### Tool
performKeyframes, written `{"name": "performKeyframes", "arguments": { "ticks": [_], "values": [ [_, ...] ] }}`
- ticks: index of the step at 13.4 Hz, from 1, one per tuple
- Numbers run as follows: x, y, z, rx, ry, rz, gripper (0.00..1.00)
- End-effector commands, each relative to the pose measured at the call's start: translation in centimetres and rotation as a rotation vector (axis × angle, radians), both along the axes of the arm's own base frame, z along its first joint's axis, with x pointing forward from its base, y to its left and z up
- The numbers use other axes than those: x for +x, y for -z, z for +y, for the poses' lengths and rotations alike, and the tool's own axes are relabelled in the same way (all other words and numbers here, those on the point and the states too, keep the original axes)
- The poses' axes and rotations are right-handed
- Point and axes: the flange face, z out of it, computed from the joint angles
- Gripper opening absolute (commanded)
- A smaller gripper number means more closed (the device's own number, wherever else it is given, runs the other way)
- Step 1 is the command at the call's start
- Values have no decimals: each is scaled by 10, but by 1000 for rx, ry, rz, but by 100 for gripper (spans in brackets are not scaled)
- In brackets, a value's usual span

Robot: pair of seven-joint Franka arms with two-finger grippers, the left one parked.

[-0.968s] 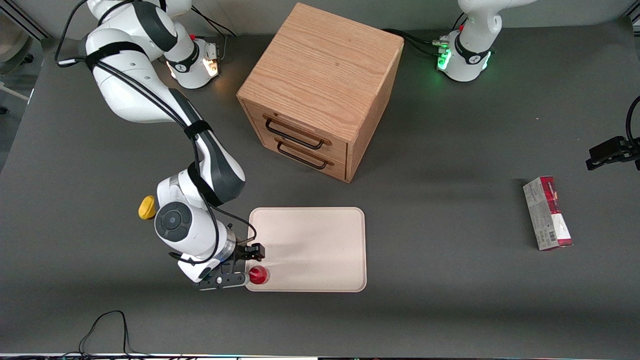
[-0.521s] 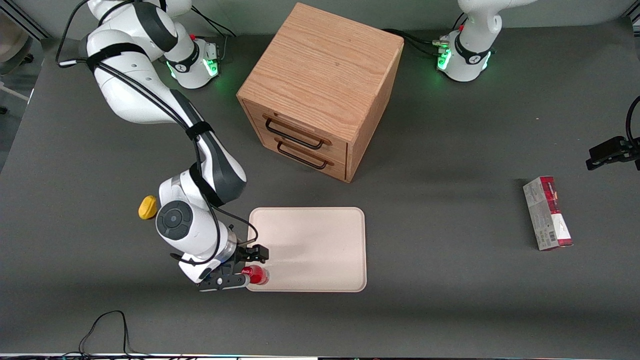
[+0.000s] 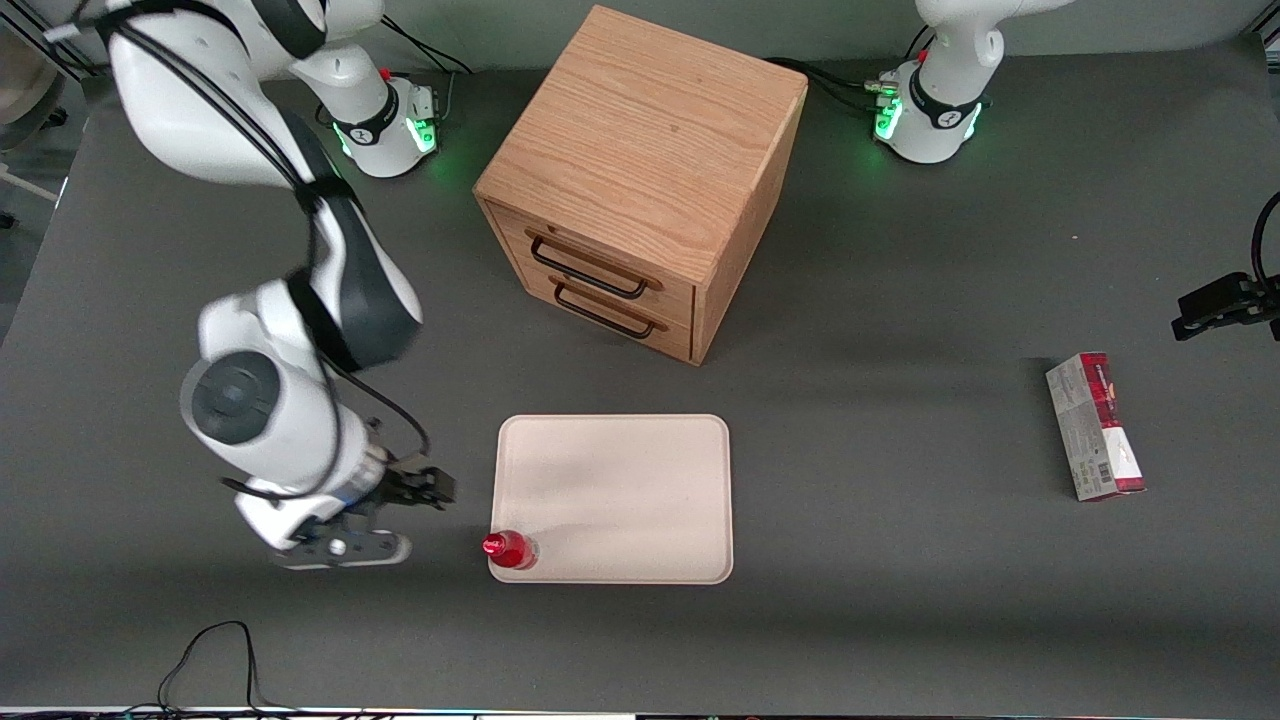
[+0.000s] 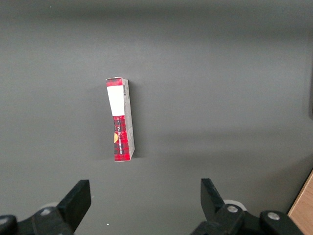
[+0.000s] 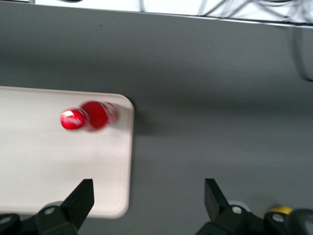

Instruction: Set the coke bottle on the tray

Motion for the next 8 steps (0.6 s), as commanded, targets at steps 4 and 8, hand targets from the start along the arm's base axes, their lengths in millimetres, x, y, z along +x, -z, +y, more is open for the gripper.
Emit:
{"name": "performKeyframes", "arguments": {
  "ticks": [4,8],
  "values": [
    [-138,-113,-168,68,-57,111,100],
    [-190,-159,-226,97,8,155,100]
  ]
}}
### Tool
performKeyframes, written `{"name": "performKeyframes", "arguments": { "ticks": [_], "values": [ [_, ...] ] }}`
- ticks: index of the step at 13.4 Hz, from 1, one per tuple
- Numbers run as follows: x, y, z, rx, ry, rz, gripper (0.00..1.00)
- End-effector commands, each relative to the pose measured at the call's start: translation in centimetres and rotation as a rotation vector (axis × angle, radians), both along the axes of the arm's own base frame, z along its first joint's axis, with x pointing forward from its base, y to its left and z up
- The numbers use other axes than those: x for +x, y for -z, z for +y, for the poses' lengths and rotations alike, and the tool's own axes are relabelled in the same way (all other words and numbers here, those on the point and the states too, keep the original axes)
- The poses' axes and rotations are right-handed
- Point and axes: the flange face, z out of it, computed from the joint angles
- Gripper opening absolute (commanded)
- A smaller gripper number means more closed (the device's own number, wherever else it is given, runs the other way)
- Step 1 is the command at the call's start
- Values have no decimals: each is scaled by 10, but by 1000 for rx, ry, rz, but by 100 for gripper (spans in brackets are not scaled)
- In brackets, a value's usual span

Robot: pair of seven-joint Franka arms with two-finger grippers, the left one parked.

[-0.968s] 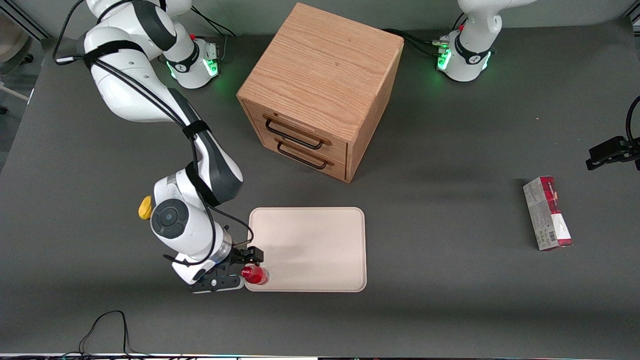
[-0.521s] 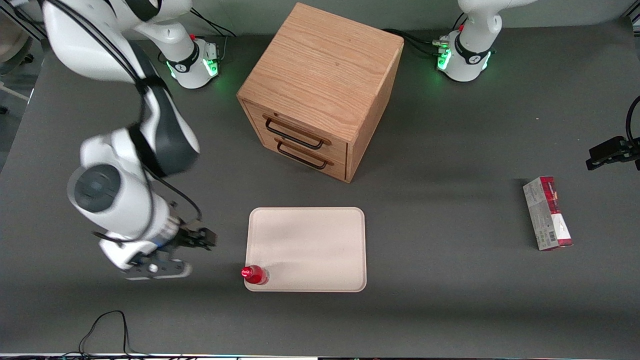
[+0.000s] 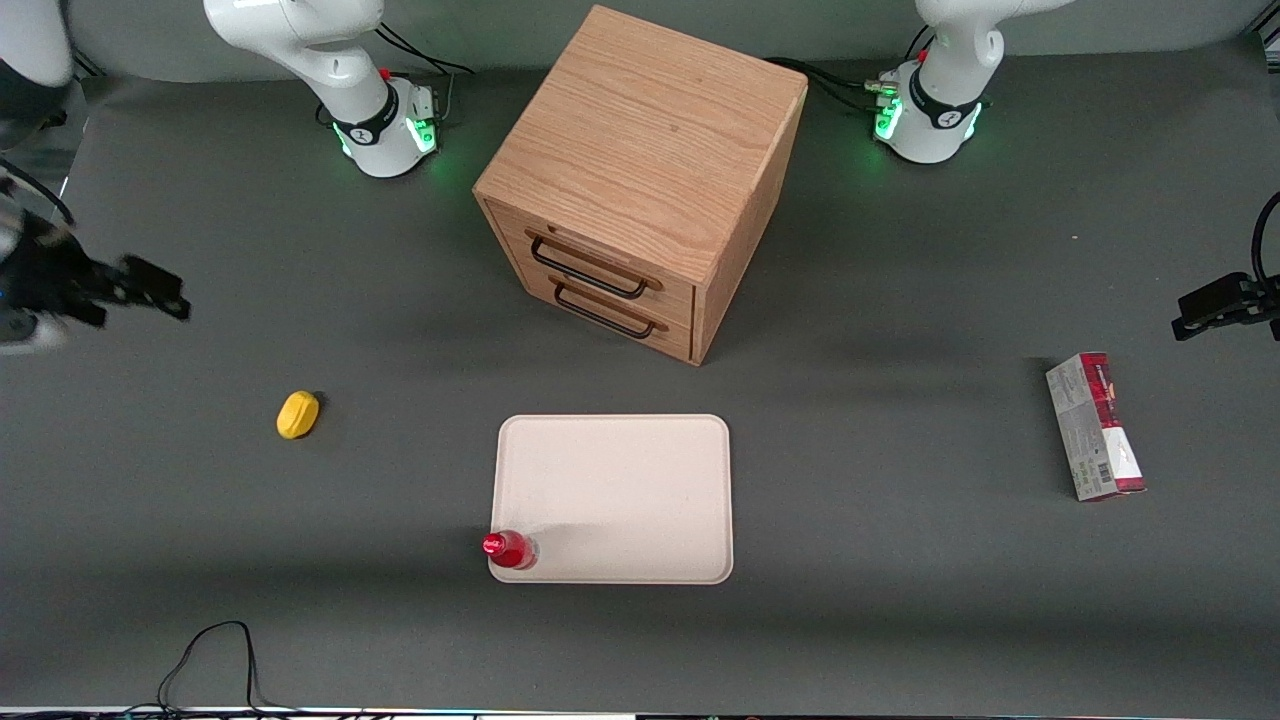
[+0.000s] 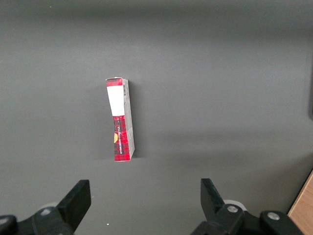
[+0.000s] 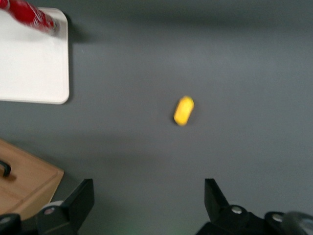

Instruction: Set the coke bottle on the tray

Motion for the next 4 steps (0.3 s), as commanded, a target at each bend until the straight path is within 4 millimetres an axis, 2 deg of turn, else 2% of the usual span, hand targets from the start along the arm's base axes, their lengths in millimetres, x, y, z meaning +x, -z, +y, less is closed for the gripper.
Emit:
{"name": "performKeyframes", "arguments": {
  "ticks": [1,4],
  "values": [
    [-23,-8,-3,33,-6,12,100],
    [-22,-6,2,31,-3,15,100]
  ]
}}
